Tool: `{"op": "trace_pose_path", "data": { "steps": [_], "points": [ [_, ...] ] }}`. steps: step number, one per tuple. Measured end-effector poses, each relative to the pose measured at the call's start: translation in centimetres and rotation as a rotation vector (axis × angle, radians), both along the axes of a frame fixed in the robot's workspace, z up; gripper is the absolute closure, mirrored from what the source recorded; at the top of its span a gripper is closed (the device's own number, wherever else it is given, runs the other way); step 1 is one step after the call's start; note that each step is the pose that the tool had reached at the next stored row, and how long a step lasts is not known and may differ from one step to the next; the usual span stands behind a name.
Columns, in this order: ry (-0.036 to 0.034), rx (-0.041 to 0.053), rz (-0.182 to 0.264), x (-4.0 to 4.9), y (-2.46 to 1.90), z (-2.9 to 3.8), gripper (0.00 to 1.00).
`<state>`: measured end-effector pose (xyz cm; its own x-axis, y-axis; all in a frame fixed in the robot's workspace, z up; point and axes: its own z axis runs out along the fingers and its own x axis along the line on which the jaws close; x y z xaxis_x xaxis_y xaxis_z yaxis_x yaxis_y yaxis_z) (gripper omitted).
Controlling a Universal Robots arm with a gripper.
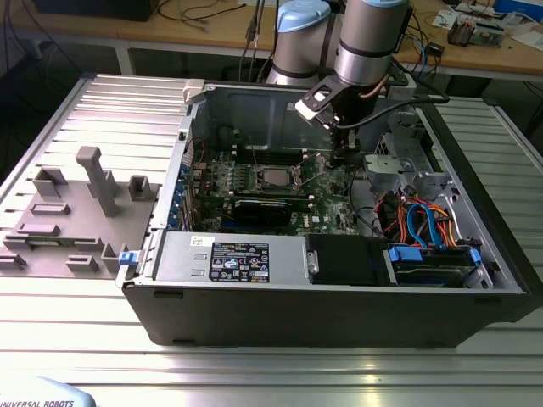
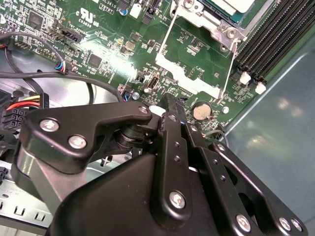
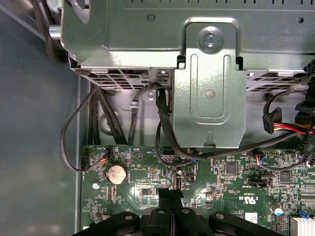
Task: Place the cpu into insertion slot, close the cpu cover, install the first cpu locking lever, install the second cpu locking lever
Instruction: 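Close the cpu cover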
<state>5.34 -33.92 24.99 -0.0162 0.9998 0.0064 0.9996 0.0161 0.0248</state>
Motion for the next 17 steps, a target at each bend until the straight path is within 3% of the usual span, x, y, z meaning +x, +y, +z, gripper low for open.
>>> {"op": "trace_pose_path", "data": {
  "steps": [10,17],
  "points": [
    [-0.0001,0.0004,0.000,0.00,0.00,-0.37,0.89],
    [-0.0001,0.0006,0.001,0.00,0.00,-1.00,0.89]
  ]
}}
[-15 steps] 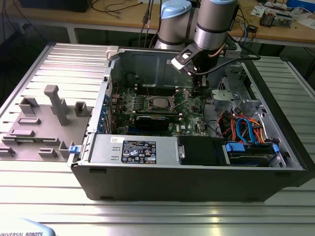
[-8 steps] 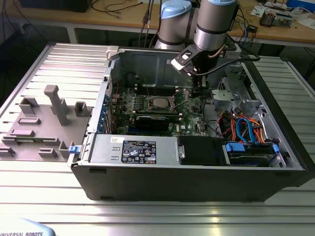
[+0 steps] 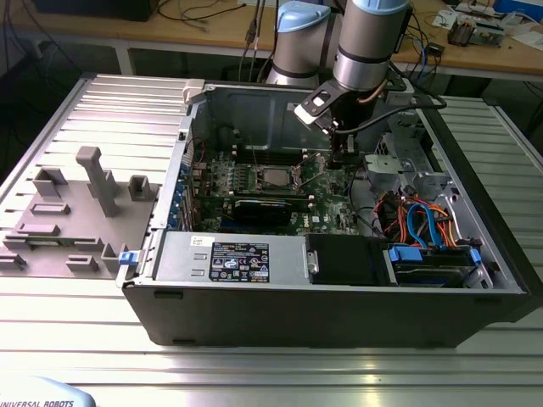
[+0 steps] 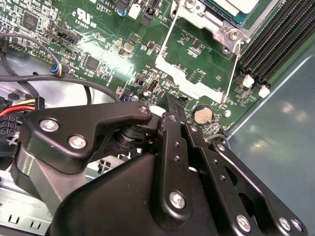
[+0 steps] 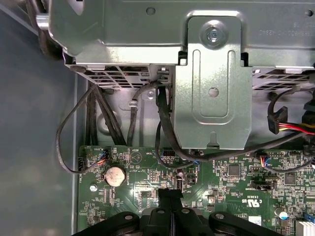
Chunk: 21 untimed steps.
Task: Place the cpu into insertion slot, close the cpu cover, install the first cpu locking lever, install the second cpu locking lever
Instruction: 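Close the cpu cover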
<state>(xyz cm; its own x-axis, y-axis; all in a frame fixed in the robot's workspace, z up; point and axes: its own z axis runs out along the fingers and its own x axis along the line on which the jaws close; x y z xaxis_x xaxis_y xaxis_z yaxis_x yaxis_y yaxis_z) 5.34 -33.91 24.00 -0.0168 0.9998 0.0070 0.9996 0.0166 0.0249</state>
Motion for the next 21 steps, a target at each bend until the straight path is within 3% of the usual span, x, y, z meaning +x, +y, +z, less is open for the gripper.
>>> {"op": "trace_pose_path", "data": {
  "steps": [3,16,21],
  "points": [
    [0.0000,0.0003,0.000,0.00,-0.01,-0.30,0.89],
    [0.0022,0.0060,0.007,-1.21,0.05,-0.13,0.89],
    [0.0021,0.0061,0.007,-1.30,0.06,-0.14,0.89]
  ]
}}
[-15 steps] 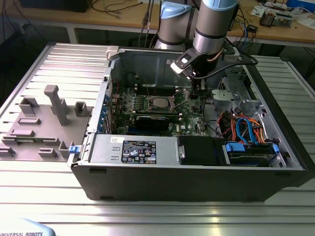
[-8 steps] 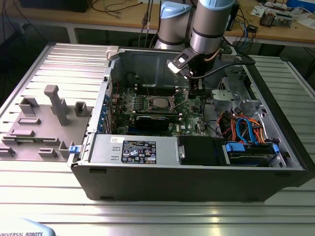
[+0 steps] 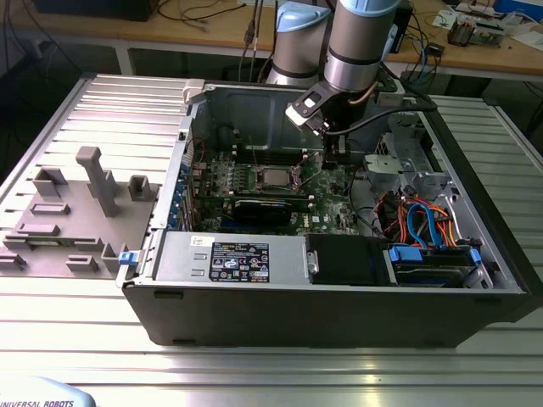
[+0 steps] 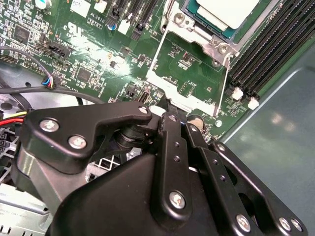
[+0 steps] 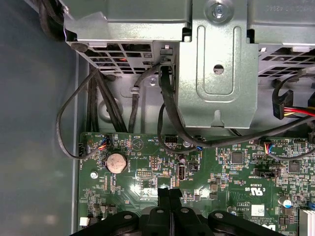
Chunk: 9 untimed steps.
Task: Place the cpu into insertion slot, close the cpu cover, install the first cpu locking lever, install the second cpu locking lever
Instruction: 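Close the cpu cover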
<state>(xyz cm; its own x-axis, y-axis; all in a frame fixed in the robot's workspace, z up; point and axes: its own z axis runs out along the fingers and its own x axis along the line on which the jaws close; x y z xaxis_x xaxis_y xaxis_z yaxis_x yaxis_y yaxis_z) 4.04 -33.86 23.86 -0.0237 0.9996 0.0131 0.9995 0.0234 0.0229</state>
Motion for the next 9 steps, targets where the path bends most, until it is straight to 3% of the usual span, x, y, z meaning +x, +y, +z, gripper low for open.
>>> {"op": "trace_pose_path", "data": {
  "steps": [9],
  "points": [
    [0.0000,0.0000,0.000,-0.04,0.00,0.00,0.89]
  ]
}}
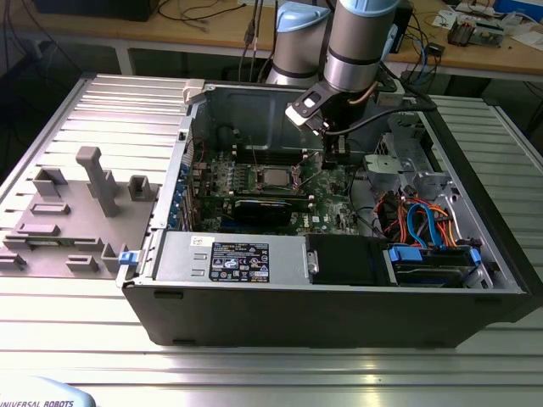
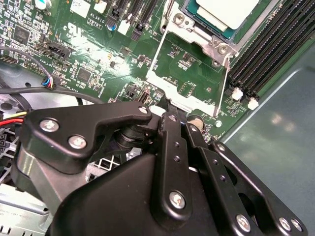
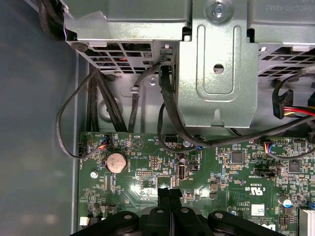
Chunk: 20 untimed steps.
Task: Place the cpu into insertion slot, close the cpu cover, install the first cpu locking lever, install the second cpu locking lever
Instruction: 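Close the cpu cover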
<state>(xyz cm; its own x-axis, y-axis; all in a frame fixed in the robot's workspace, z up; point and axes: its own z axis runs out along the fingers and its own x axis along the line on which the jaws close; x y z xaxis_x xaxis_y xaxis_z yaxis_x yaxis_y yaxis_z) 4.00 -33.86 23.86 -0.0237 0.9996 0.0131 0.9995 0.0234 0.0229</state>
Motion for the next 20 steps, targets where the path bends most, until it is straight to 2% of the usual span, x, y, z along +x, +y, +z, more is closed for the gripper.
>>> {"op": "trace_pose_path", "data": {
  "steps": [7,9,12,17,20],
  "points": [
    [0.0001,0.0023,0.000,-0.11,0.00,0.15,0.89],
    [0.0001,0.0079,0.000,-0.30,0.00,0.34,0.89],
    [0.0000,0.0113,0.000,-0.63,0.01,0.59,0.89],
    [0.0002,0.0150,0.000,-1.24,0.00,0.62,0.89],
    [0.0002,0.0150,0.000,-1.24,0.00,0.62,0.89]
  ]
}}
